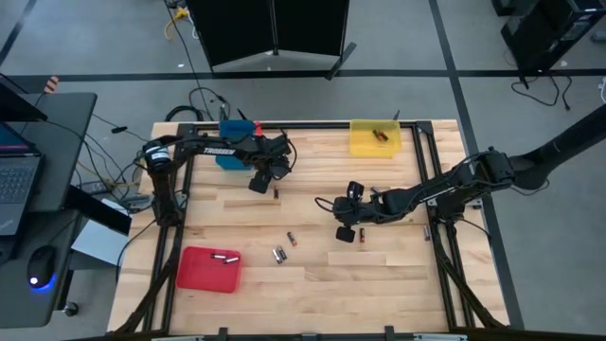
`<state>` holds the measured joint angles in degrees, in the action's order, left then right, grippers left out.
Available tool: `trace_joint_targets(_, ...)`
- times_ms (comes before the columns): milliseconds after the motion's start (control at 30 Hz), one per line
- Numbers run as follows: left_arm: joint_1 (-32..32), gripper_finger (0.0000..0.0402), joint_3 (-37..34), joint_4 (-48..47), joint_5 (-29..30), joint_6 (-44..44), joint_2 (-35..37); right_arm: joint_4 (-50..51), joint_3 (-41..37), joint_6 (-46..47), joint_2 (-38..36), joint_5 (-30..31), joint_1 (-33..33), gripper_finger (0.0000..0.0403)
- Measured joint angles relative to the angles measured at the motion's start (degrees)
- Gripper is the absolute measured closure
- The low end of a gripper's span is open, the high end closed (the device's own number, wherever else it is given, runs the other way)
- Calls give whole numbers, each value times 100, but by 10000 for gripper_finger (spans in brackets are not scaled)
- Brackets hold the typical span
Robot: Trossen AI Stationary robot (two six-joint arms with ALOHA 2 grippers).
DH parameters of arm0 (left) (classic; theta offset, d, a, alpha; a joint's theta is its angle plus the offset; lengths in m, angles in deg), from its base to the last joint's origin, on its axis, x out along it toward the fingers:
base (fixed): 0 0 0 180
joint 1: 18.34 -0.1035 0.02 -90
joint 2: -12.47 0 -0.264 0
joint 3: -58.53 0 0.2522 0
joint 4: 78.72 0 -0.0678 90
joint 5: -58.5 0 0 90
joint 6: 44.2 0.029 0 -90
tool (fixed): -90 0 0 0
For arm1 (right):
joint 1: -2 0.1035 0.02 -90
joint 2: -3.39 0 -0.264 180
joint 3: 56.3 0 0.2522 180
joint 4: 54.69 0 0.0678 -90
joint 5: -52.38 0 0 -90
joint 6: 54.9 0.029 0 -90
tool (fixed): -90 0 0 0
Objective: Sort batteries
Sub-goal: Put the silver battery into the red bin
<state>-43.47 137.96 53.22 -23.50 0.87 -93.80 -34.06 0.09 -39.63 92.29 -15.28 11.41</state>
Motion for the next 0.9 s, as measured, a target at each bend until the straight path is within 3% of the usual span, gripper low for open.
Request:
trace_joint_targets(200,0,249,11,6,-73,1,-157,-8,0,-26,-1,-2,0,347)
trace_joint_targets(467,5,355,63,-100,-97,8,-318,-11,0,-31,-2,-4,38,347)
trace_joint_targets(667,132,360,389,-158,108,-393,-200,10,0,-44,-2,-4,37,347)
trace_joint_targets(900,664,360,417,-535,76,-1295,506,52,0,-96,-2,-4,37,357)
